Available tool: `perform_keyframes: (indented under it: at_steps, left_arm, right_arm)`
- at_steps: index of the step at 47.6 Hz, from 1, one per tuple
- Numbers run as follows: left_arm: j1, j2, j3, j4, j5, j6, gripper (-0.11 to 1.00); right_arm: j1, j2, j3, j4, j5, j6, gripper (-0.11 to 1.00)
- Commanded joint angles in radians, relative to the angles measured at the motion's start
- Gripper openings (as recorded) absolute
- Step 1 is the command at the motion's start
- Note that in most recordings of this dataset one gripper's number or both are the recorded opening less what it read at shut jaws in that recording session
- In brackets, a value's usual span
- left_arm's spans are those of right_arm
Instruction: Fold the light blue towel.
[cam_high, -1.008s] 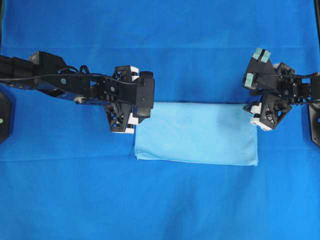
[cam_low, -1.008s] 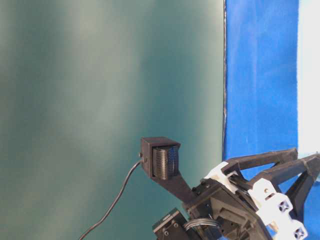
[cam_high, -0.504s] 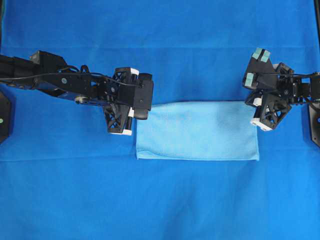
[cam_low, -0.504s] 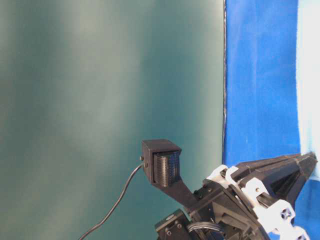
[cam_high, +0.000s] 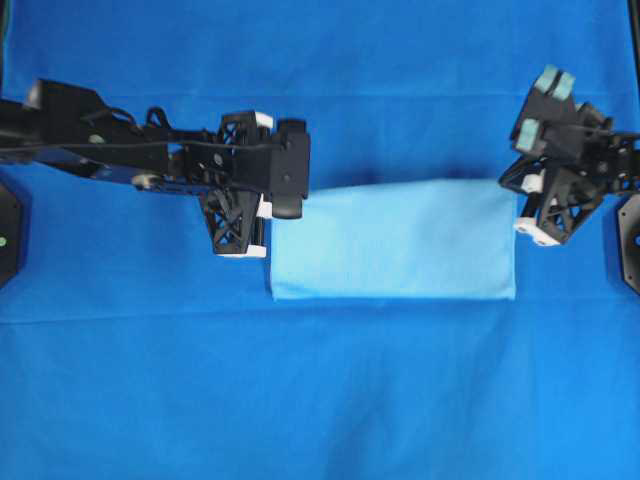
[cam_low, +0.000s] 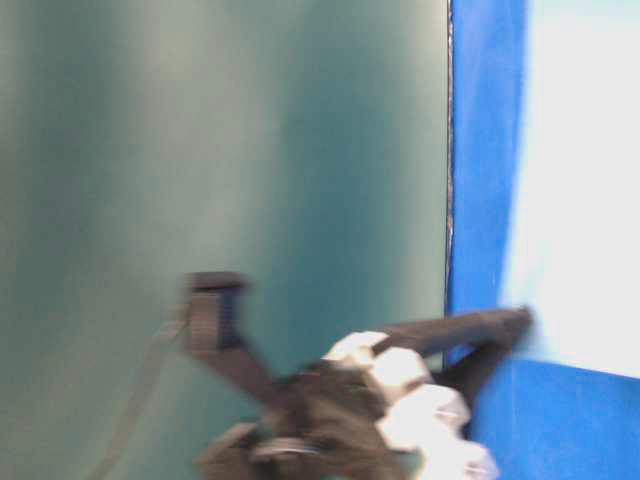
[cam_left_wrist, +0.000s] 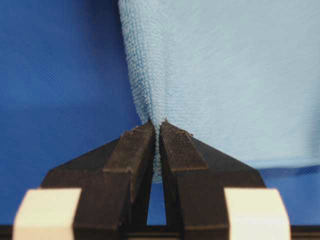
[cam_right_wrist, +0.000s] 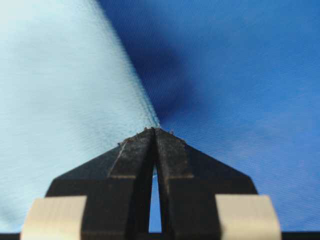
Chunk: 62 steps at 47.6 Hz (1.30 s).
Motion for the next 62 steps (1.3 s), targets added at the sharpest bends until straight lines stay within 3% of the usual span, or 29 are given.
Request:
perform_keyframes:
  at_steps: [1,10,18,29,36,52,62]
  left_arm:
    - [-0.015,-0.078,-0.048,0.000,0.054,0.002,0.02]
    - [-0.025,-0.155,-0.092,0.000,0.118,0.003,0.02]
    - [-0.028,-0.210,-0.103,0.000,0.123,0.005,0.02]
    - [-0.037,-0.219,-0.089,0.000,0.118,-0.002,0.02]
    - [-0.061,-0.213,-0.089,0.000,0.097,-0.014,0.02]
    - [-0.207,-0.137,-0.107,0.000,-0.097,-0.041,0.02]
    - [-0.265,-0.026,-0.184,0.000,-0.224,-0.043,0.02]
  right_arm:
    - [-0.002,-0.071,-0.044,-0.002,0.063,-0.002,0.00]
    - [0.002,-0.202,-0.095,-0.003,0.183,-0.017,0.00]
    - [0.012,-0.275,-0.118,-0.003,0.216,-0.020,0.00]
    - [0.014,-0.275,-0.117,-0.008,0.212,-0.021,0.00]
    - [0.003,-0.252,-0.118,-0.044,0.193,-0.009,0.00]
    - [-0.163,-0.169,-0.143,-0.158,0.095,-0.020,0.00]
    - [-0.245,-0.094,-0.173,-0.215,-0.008,-0.020,0.00]
